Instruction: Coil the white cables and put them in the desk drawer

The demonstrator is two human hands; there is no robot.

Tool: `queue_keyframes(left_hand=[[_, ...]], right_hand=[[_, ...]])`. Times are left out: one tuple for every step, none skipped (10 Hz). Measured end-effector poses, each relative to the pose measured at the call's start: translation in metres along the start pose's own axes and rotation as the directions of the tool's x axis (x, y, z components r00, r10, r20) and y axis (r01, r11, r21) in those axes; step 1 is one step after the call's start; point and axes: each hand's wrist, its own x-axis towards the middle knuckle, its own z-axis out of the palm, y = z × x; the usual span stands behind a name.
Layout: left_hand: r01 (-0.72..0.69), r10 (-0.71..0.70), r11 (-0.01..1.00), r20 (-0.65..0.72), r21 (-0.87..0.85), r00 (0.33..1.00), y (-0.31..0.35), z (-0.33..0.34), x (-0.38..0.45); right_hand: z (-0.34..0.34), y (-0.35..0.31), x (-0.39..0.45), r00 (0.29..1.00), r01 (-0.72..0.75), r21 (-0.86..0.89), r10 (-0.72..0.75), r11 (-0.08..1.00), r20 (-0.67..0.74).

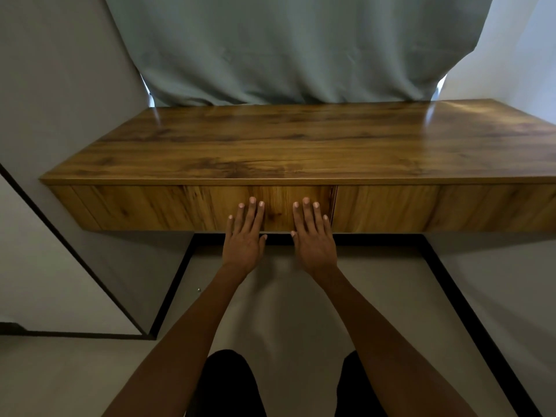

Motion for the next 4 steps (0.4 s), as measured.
queue_keyframes(left_hand=[[-0.026, 0.027, 1.000, 0.087, -0.012, 0.996, -0.002, -0.019, 0.002], [-0.018, 0.026, 0.996, 0.097, -0.082, 0.995, 0.001, -0.034, 0.000], [-0.085, 0.070, 0.983, -0.101, -0.162, 0.993, 0.009, -0.064, 0.010], [-0.126, 0.092, 0.979, -0.208, -0.157, 0.974, 0.022, -0.091, 0.026]], right_hand=[[-0.014, 0.000, 0.000, 0.999, -0.004, 0.002, 0.004, 1.000, 0.053], [-0.027, -0.004, -0.004, 0.996, 0.001, 0.031, -0.004, 1.000, 0.087], [-0.052, 0.000, -0.003, 0.998, 0.057, 0.084, -0.053, 0.995, -0.044], [-0.078, 0.002, 0.008, 0.980, 0.097, 0.125, -0.072, 0.987, -0.185]])
